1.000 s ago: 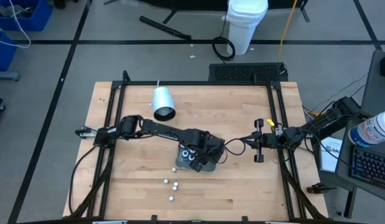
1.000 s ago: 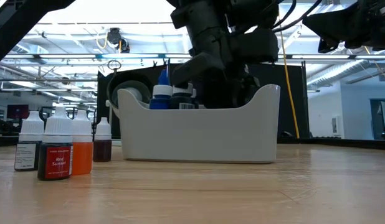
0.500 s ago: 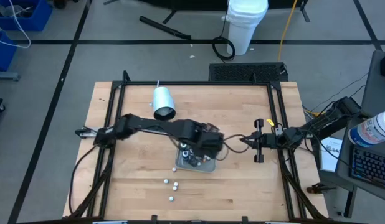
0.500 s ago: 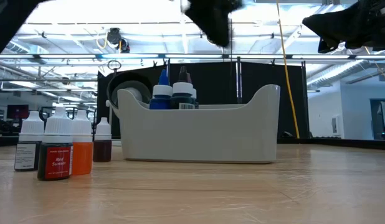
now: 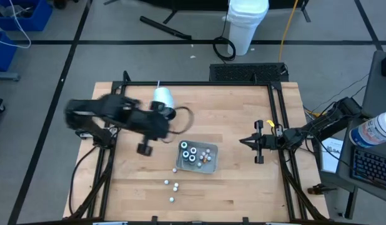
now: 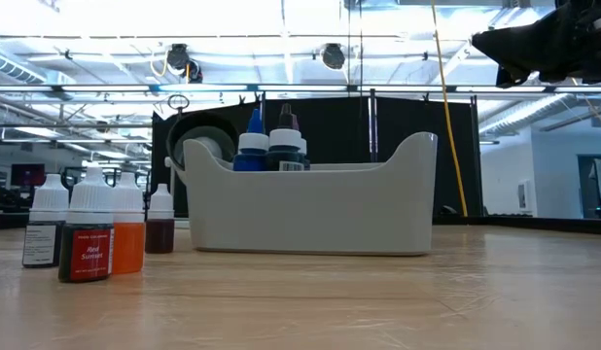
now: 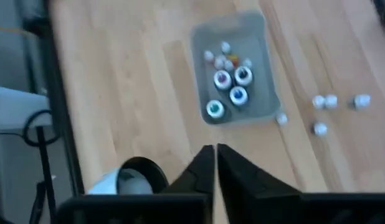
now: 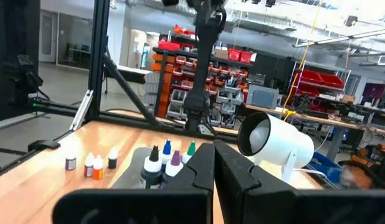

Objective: Pick & Place food coloring
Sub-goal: Put the black food coloring bottle into the gray bin

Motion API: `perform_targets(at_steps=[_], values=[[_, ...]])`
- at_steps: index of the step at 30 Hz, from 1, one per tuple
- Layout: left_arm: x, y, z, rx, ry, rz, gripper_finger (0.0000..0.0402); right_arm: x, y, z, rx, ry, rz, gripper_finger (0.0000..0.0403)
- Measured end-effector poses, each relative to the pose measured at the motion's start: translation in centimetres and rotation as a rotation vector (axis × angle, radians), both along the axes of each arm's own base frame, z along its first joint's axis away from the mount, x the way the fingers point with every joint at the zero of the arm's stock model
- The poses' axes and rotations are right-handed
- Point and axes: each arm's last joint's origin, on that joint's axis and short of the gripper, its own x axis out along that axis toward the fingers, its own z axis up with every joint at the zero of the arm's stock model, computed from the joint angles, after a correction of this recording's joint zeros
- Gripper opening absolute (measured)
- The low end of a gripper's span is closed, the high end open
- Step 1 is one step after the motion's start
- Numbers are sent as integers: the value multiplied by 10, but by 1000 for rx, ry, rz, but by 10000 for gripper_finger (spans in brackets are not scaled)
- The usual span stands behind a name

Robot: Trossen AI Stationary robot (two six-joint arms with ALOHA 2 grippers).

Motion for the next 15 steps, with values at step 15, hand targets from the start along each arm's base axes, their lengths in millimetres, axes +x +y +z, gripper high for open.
perform_targets(at_steps=[15], values=[[-105,-10,-87,-231,-535,14,5,0,0,0,4,1,1,0]])
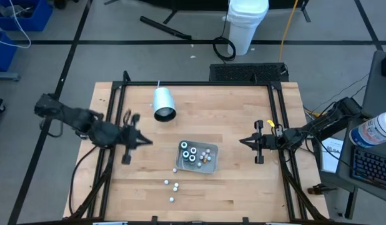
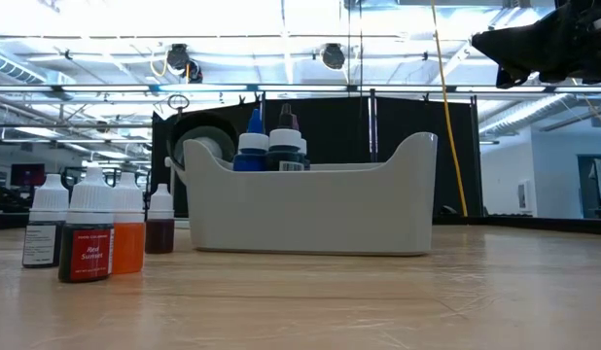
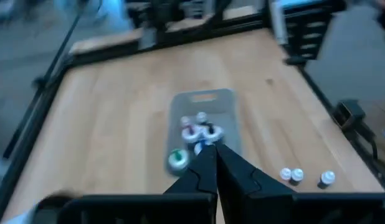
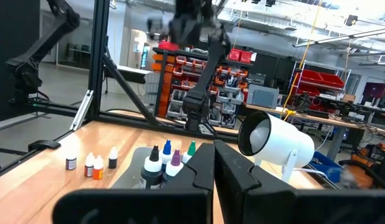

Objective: Pick & Place food coloring
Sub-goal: Put the black food coloring bottle into the gray bin

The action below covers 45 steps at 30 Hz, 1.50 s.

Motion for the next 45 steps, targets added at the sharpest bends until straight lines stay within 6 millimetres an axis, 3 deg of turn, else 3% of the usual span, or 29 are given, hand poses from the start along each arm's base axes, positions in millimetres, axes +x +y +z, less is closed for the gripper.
perform_targets(at_steps=[3,10,18,27,30,36,45], values=[[-7,-10,-37,23,-131,-96,5,0,0,0,0,0,0,0],[-15,-6,-92,-34,-381,-112,9,0,0,0,30,0,4,0],[-18,-2,-136,-59,-549,-92,4,0,0,0,24,-3,2,0],[-36,-2,-182,-32,-569,-83,4,0,0,1,-3,-7,-3,0],[-40,0,-190,-17,-552,-70,10,0,0,1,-3,-7,-6,0],[-38,2,-185,9,-587,-44,4,0,-3,0,14,1,-102,0],[-37,3,-186,-33,-575,-24,17,0,-3,-1,6,15,-99,0]])
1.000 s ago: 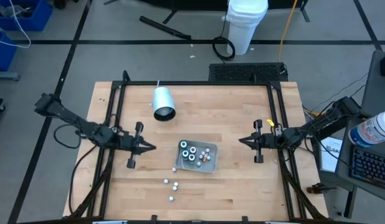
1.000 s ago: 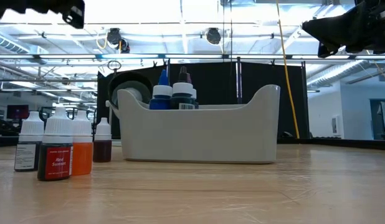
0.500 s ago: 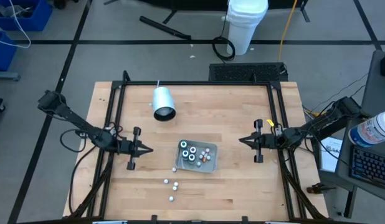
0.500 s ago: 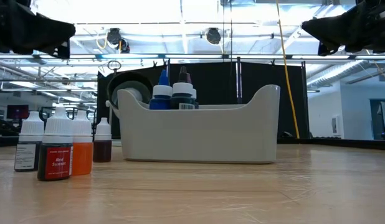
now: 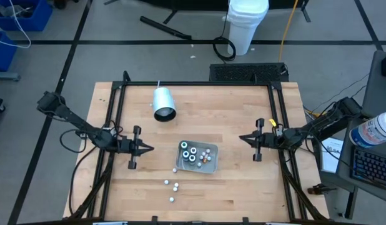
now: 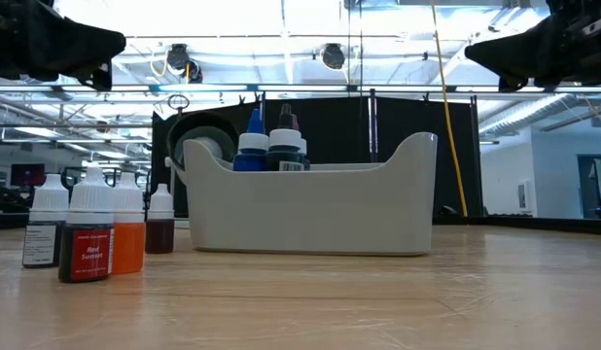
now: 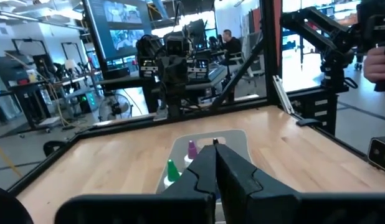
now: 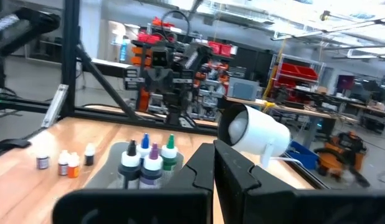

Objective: Pick & Place food coloring
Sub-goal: Put the black food coloring bottle into the gray bin

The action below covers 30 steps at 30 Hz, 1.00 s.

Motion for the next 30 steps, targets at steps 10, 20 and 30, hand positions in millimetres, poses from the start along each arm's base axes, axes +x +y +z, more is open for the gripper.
perform_targets(at_steps=[10,20,30], values=[[0,0,0,31,-7,3,19,0,0,3,26,-36,21,0],[0,0,1,17,-11,2,41,26,14,7,63,109,63,0],[0,0,0,-26,2,-1,42,96,47,23,-1,253,59,0]])
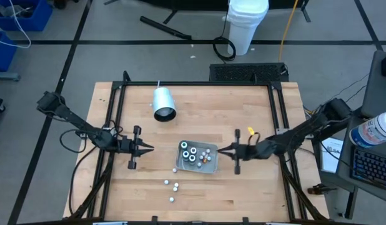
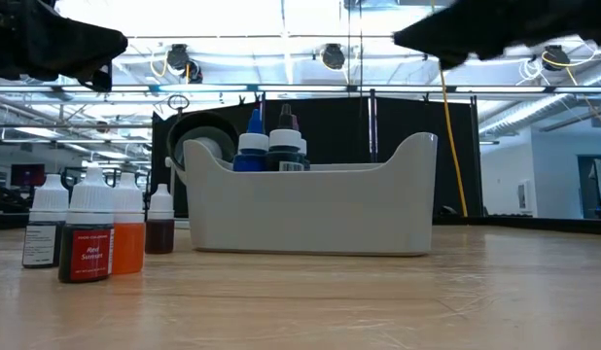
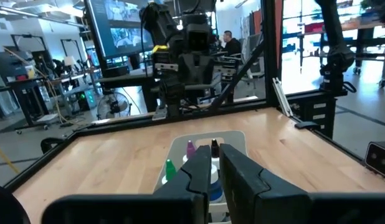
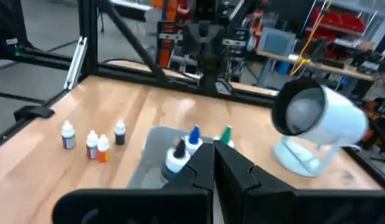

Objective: Pick & Place food coloring
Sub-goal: Put the black food coloring bottle into the gray bin

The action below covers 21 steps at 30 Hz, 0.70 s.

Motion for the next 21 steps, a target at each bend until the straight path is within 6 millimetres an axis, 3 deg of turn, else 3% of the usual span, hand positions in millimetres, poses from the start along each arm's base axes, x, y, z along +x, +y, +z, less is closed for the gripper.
perform_targets(at_steps=[11,21], values=[[0,0,0,7,4,1,42,78,49,6,58,187,2,0],[0,0,0,34,1,2,42,148,71,53,92,398,90,0]])
